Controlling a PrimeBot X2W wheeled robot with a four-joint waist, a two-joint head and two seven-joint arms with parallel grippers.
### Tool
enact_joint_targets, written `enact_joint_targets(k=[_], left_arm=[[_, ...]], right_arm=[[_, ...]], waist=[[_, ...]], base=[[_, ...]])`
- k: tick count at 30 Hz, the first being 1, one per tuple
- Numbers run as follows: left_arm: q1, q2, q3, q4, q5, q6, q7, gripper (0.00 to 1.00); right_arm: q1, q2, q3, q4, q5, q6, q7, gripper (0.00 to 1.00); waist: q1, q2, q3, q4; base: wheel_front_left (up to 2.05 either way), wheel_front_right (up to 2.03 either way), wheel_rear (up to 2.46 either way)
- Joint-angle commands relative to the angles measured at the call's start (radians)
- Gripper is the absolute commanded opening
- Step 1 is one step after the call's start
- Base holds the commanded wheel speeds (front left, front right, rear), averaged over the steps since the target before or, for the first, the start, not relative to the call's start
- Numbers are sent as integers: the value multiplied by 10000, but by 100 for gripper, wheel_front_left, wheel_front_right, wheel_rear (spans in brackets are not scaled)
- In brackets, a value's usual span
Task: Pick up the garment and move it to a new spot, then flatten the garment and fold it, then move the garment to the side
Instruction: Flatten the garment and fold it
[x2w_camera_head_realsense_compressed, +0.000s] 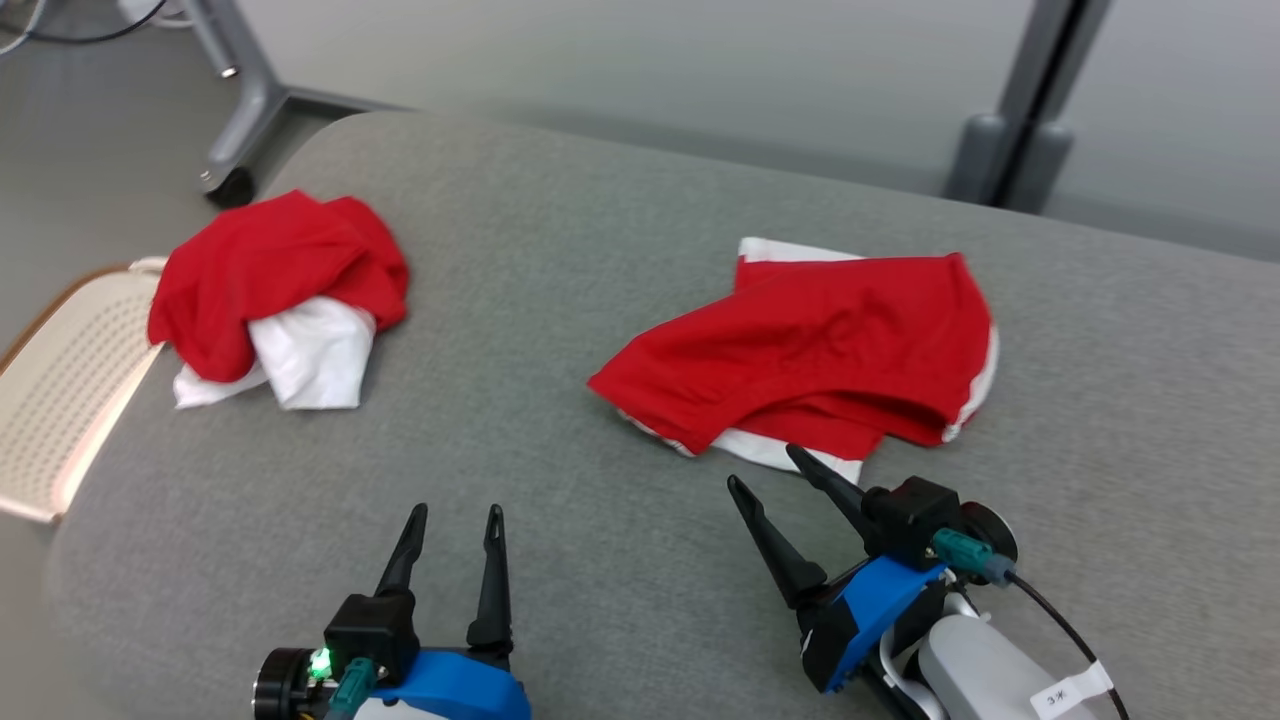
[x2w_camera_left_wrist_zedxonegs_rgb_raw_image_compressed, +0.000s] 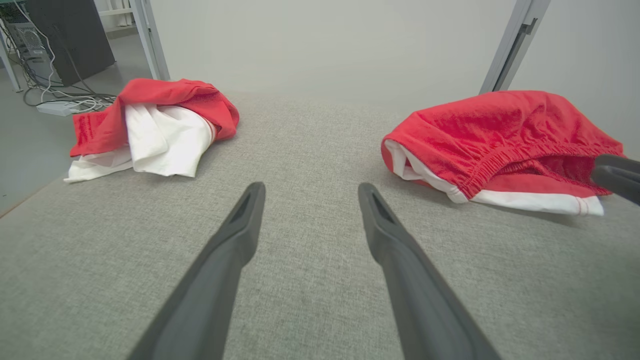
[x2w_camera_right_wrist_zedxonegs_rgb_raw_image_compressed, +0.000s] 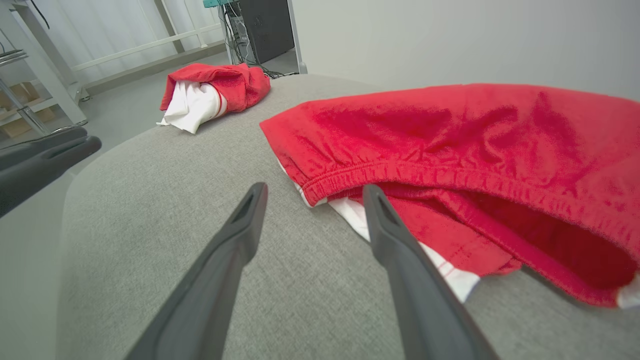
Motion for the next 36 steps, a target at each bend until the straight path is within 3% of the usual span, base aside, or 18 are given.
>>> enact_joint_targets(k=[1,9,16,17,18,19,21,30,36], left_arm=[[-172,-27,-80,-85,-53,60,-29,100],[-392,-27,-629,-302,-442,314,-31,100],[-564,-24,-977,-411,-656,524,-31,100],[-571,-23,-989,-407,-660,549,-31,100],[-592,-21,-1011,-402,-677,564,-31,100],[-612,-23,-1023,-403,-705,585,-31,100],[-636,-25,-1051,-391,-726,608,-31,100],[-518,-23,-749,-273,-467,497,-31,100],[-668,-17,-833,-72,-407,307,-31,100]], right_arm=[[-247,-74,25,177,154,1,-10,100],[-1117,-350,238,1156,777,1,-8,100],[-1778,-652,700,1460,1110,1,-10,100],[-1844,-658,734,1470,1169,1,-8,87],[-1916,-677,777,1418,1198,1,-10,54],[-1968,-683,803,1366,1274,1,-8,29],[-2069,-726,832,1221,1305,1,-10,0],[-1862,-508,224,-257,1544,1,-10,0],[-2766,-27,109,-1623,1893,3,-10,0]], waist=[[-1,-1,582,639],[-1,-1,1248,1414],[-1,-1,1691,1675],[-1,-1,1714,1691],[-1,-1,1732,1705],[-1,-1,1749,1713],[-1,-1,1758,1711],[-1,-1,1231,965],[-1,-1,600,386]], base=[[0,0,0],[0,0,0],[0,0,0],[0,0,0],[0,0,0],[0,0,0],[0,0,0],[0,0,0],[0,0,0]])
